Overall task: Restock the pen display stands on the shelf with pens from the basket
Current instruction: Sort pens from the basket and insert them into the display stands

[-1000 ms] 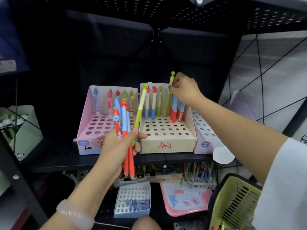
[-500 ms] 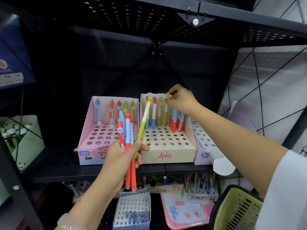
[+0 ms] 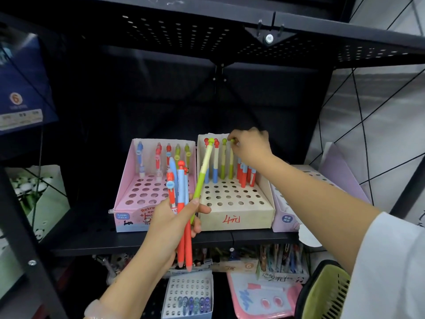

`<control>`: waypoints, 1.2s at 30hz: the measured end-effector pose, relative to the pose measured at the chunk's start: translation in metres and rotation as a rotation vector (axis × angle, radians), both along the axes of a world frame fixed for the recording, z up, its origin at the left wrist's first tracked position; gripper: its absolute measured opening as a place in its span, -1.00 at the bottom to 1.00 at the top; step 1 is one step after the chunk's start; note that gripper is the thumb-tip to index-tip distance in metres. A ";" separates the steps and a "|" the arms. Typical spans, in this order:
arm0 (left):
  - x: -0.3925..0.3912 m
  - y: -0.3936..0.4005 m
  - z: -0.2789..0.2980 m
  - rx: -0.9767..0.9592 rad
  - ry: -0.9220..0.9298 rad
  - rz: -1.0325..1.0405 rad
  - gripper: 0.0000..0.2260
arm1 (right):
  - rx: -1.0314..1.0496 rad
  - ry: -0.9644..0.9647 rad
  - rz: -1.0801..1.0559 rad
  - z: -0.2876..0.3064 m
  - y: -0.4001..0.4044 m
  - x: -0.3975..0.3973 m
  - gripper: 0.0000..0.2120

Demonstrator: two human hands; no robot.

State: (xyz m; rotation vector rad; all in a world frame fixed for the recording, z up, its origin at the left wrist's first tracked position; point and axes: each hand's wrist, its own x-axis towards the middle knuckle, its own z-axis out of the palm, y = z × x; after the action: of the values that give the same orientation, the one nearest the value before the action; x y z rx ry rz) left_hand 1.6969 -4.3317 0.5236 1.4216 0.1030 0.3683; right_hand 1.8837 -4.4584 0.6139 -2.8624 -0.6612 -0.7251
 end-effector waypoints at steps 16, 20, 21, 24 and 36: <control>0.003 -0.011 -0.004 -0.058 -0.099 0.004 -0.94 | 0.860 0.739 0.517 -0.029 0.007 -0.093 -0.77; 0.001 -0.010 -0.006 -0.059 -0.086 0.024 -0.90 | 1.026 0.696 0.495 -0.018 0.005 -0.088 -0.75; 0.000 -0.009 -0.007 -0.055 -0.079 0.029 -0.89 | 1.084 0.625 0.459 -0.012 0.002 -0.084 -0.76; 0.000 -0.008 -0.009 -0.030 -0.059 0.038 -0.85 | 1.032 0.227 0.289 0.004 -0.012 -0.067 -0.78; 0.004 0.003 -0.019 -0.064 -0.064 0.045 -0.92 | 0.412 -0.004 0.138 -0.020 0.001 -0.045 -0.75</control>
State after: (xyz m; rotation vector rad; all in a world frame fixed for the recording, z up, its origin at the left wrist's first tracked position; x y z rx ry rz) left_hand 1.7012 -4.3291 0.5048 1.3452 0.0939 0.4440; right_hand 1.8391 -4.4577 0.5939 -2.4173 -0.6180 -0.7462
